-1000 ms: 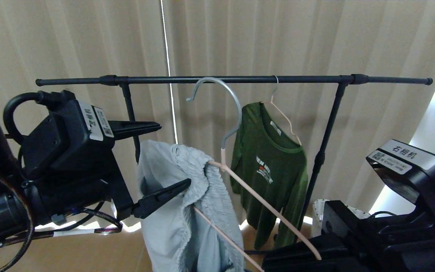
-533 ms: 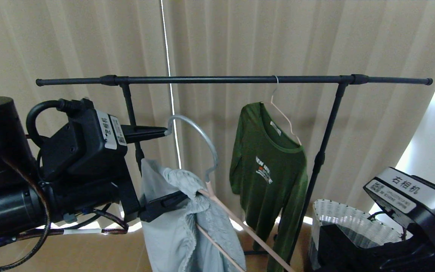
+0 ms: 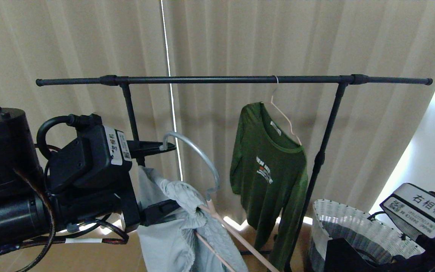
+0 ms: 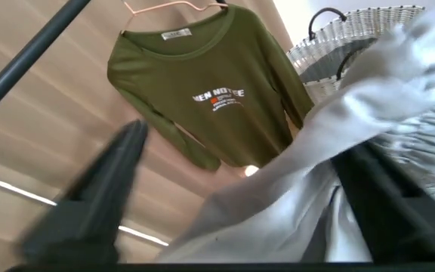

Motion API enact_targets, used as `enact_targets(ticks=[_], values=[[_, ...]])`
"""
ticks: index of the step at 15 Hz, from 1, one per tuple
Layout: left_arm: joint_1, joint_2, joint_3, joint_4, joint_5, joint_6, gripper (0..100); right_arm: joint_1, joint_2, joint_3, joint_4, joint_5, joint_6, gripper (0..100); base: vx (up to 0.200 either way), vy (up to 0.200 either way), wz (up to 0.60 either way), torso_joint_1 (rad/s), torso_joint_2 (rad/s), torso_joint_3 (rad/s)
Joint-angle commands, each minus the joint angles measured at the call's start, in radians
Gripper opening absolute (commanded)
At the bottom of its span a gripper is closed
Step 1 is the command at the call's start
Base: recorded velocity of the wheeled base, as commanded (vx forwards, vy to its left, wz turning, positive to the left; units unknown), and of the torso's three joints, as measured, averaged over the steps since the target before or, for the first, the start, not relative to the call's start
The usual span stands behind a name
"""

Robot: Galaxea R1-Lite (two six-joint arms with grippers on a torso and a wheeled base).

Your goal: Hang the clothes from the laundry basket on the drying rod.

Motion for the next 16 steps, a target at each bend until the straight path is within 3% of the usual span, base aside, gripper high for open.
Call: enact_targets(ticks=[1, 9, 10, 12, 14, 15, 16], values=[[-0.002, 0.002, -0.001, -0.001, 0.0, 0.0, 0, 0.001, -0.003, -0.004, 0.0, 0.0, 0.0, 0, 0.0, 0.0, 0.0, 0.0, 0.0, 0.0], [0.0, -0.004, 0.005, -0.001, 0.0, -0.003, 0, 0.003, -0.017, -0.002, 0.0, -0.003, 0.0, 0, 0.0, 0.0, 0.0, 0.0, 0.0, 0.0], [0.0, -0.007, 0.005, -0.001, 0.002, -0.005, 0, 0.001, -0.029, 0.003, 0.003, -0.003, 0.0, 100, 0.0, 0.0, 0.0, 0.0, 0.0, 0.0], [0.0, -0.009, 0.005, -0.001, 0.003, -0.008, 0, -0.009, -0.046, 0.016, 0.003, -0.007, -0.001, 100, 0.0, 0.0, 0.0, 0.0, 0.0, 0.0], [0.005, -0.011, 0.002, -0.001, 0.012, -0.008, 0, -0.074, -0.083, 0.03, 0.011, -0.009, -0.003, 100, 0.0, 0.0, 0.0, 0.0, 0.0, 0.0], [0.006, -0.011, 0.001, 0.001, 0.034, -0.008, 0, -0.114, -0.1, 0.036, 0.016, -0.009, -0.003, 100, 0.0, 0.0, 0.0, 0.0, 0.0, 0.0], [0.005, -0.007, 0.001, 0.001, 0.112, -0.008, 0, -0.206, -0.131, 0.05, 0.023, -0.007, -0.003, 100, 0.0, 0.0, 0.0, 0.0, 0.0, 0.0]])
